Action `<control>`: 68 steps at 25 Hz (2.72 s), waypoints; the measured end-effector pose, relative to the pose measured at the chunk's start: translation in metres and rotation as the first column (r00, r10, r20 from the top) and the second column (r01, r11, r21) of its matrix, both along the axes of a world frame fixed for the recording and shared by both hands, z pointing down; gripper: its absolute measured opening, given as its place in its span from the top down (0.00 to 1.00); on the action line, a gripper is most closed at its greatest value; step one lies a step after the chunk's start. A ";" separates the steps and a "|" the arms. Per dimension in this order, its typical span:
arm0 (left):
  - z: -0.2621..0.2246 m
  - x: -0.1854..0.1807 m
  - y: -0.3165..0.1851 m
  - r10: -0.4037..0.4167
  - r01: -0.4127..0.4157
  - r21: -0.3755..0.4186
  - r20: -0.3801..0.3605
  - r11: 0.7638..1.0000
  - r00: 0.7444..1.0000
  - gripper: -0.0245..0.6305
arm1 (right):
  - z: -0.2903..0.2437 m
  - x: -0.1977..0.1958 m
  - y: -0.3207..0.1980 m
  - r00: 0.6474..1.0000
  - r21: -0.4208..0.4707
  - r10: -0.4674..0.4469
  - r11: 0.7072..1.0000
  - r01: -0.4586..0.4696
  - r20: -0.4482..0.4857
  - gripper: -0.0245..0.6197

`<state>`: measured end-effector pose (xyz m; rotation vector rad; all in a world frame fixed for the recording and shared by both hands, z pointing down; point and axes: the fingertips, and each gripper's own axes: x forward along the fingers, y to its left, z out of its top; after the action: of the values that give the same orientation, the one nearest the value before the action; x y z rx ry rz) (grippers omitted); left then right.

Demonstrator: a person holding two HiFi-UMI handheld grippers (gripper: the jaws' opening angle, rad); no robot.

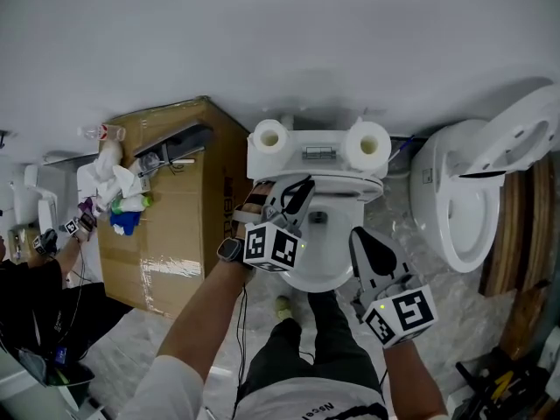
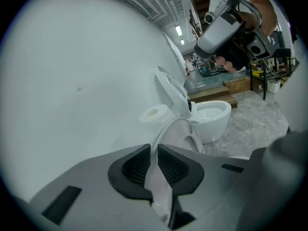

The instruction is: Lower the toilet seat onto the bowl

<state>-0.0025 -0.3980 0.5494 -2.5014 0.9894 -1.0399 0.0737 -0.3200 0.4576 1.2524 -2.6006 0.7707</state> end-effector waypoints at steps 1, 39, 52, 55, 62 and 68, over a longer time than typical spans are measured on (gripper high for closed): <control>-0.001 0.000 0.003 0.001 -0.001 -0.003 -0.005 1.000 1.000 0.89 | 0.001 0.000 0.001 1.000 -0.002 0.001 1.000 -0.001 0.000 0.94; 0.074 0.013 0.283 0.068 -0.111 -0.208 -0.204 0.972 0.977 0.88 | 0.058 0.011 0.211 0.982 -0.031 0.187 0.982 -0.188 -0.007 0.94; 0.161 0.018 0.366 0.111 -0.172 -0.275 -0.224 0.946 0.968 0.88 | 0.120 0.012 0.272 0.975 -0.065 0.221 0.973 -0.221 -0.013 0.94; 0.187 0.019 0.383 0.113 -0.178 -0.303 -0.221 0.936 0.969 0.88 | 0.137 0.012 0.282 0.974 -0.075 0.225 0.971 -0.226 -0.013 0.94; 0.266 0.022 0.417 0.121 -0.195 -0.368 -0.215 0.909 0.969 0.89 | 0.177 0.020 0.297 0.970 -0.094 0.243 0.965 -0.245 -0.029 0.94; 0.331 0.023 0.431 0.130 -0.206 -0.407 -0.206 0.890 0.970 0.90 | 0.216 0.023 0.308 0.967 -0.122 0.250 0.960 -0.253 -0.040 0.94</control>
<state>0.0205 0.0328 0.8808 -3.0146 0.6146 -1.0940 0.0962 -0.0117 0.6735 1.5619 -2.3587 0.9398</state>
